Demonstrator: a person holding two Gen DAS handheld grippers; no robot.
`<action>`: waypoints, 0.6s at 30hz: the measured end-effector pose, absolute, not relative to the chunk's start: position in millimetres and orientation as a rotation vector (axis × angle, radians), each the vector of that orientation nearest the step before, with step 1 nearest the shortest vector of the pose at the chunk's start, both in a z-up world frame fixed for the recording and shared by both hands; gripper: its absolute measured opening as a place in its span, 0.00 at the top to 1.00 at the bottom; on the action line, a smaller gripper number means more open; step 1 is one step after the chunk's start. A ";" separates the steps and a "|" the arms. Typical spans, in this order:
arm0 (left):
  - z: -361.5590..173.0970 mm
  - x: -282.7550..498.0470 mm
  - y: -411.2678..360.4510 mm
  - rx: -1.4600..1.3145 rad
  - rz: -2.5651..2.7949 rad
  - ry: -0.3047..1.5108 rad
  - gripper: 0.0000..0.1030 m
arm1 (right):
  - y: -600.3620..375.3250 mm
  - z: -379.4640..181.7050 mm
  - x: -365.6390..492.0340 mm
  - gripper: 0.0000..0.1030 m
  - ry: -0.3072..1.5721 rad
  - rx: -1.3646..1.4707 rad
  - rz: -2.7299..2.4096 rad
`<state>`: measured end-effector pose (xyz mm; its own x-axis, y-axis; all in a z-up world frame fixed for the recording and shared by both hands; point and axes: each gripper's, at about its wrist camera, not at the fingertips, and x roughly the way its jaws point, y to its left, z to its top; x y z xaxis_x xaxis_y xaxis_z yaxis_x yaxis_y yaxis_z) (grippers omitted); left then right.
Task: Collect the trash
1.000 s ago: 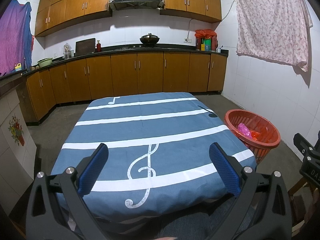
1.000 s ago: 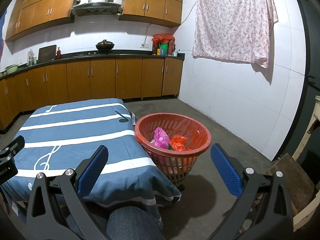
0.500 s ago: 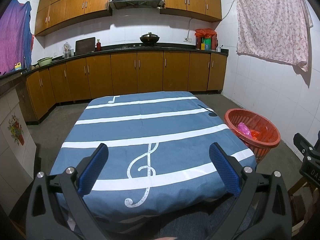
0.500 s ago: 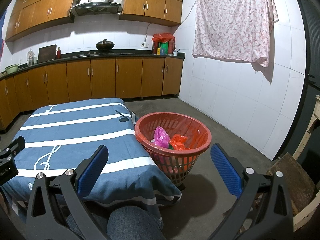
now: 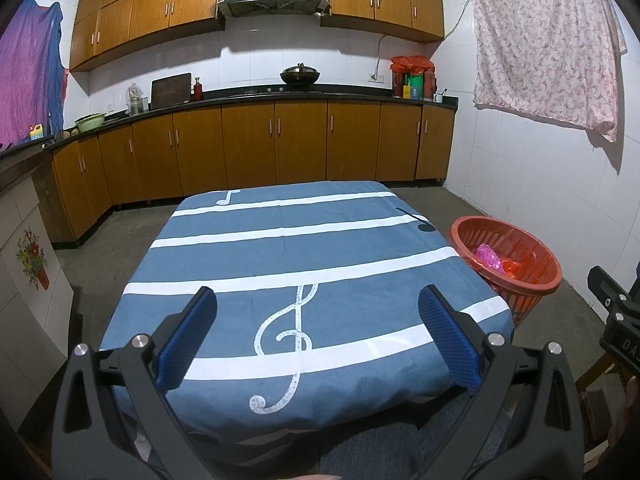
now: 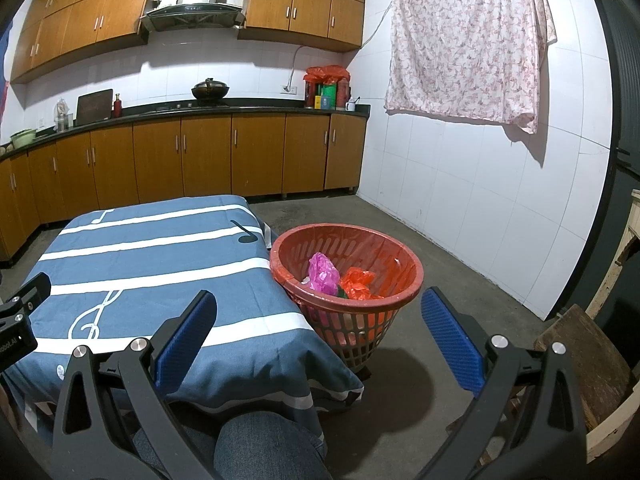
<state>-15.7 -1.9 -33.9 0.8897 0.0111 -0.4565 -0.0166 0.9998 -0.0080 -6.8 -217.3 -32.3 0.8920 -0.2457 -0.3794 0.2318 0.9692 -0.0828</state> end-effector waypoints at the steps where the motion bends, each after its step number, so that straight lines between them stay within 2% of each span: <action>1: -33.1 -14.4 -0.6 -0.012 0.014 0.474 0.04 | -217.1 -32.4 -7.1 0.02 0.399 -0.036 -0.248; 18: -33.7 -14.0 2.6 -0.015 0.015 0.485 0.04 | -218.6 -30.9 -6.9 0.02 0.399 -0.035 -0.248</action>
